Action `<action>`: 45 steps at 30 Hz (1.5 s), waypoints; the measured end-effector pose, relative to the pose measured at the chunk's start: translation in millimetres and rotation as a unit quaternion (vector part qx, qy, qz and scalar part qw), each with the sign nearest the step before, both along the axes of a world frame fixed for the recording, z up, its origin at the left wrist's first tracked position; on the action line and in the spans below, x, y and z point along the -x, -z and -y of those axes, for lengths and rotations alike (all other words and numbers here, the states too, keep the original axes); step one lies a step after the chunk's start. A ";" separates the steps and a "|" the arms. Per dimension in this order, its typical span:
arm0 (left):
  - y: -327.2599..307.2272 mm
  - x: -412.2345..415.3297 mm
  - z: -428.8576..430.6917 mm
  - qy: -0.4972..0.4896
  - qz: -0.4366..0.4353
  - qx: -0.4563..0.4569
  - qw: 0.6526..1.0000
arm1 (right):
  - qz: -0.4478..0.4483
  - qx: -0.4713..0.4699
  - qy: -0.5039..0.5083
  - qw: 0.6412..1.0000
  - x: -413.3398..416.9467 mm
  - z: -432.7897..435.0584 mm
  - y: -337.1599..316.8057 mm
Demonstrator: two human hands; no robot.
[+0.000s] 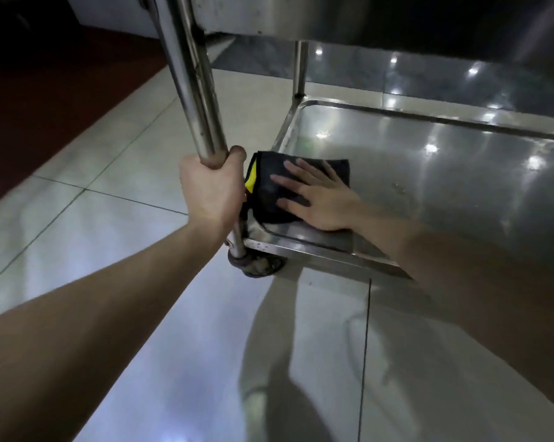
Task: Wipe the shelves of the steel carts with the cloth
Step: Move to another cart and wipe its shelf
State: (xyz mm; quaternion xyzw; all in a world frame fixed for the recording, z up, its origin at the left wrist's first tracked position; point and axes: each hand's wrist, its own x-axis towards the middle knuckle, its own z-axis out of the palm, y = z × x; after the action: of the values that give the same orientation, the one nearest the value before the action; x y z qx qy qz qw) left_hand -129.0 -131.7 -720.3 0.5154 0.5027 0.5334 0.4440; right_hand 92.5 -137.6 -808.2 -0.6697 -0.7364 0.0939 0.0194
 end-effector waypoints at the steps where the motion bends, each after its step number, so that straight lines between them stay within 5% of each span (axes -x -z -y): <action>1: -0.5 0.7 0.4 0.004 0.003 0.000 1.000 | -0.003 0.001 0.015 1.000 -12.9 -19.5 -1.1; 9: 1.9 -5.0 4.0 0.006 0.025 -0.015 1.000 | -0.007 0.018 0.182 0.983 -68.2 -114.5 1.9; 22: -9.7 -8.3 2.1 -0.005 -0.007 0.020 1.000 | -0.027 0.034 0.040 0.998 60.1 44.0 -3.5; 33: -0.4 -4.3 -4.8 0.019 0.018 0.037 0.999 | -0.034 0.024 0.146 0.988 -81.6 151.2 -5.7; 39: 3.6 -7.0 -5.9 0.009 0.023 0.025 0.999 | -0.001 0.025 0.325 0.945 -191.4 111.6 -0.3; 45: 4.9 -11.4 -2.1 -0.005 0.028 0.001 1.000 | -0.022 0.010 0.352 0.936 -145.7 22.5 -2.2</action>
State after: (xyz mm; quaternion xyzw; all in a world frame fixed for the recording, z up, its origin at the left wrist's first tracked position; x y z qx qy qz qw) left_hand -117.6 -129.6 -725.3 0.4976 0.4932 0.5491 0.4556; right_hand 238.2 -160.1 -806.0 -0.8841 -0.4516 0.1033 0.0605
